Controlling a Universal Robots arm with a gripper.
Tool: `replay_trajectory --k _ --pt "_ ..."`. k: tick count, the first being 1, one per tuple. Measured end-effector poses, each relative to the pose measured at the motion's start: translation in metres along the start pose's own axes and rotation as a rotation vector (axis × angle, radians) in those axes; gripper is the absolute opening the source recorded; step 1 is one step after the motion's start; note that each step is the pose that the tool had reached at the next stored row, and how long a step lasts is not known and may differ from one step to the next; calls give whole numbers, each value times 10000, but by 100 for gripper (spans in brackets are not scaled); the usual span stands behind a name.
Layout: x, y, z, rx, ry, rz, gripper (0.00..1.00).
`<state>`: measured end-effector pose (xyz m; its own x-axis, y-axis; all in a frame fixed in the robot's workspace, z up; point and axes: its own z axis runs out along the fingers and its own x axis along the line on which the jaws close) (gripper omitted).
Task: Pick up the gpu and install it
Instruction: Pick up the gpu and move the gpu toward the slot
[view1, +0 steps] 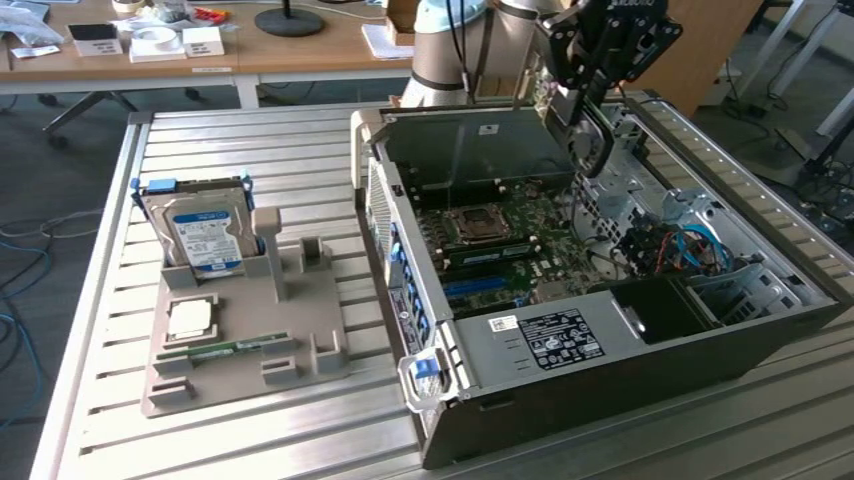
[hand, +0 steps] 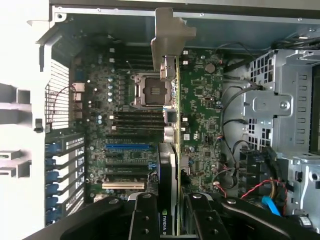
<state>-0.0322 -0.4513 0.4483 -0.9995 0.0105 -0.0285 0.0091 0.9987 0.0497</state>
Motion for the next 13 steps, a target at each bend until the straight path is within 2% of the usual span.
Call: replay_trajectory --k 13 --pt "-226 2 6 -7 1 -8 27"
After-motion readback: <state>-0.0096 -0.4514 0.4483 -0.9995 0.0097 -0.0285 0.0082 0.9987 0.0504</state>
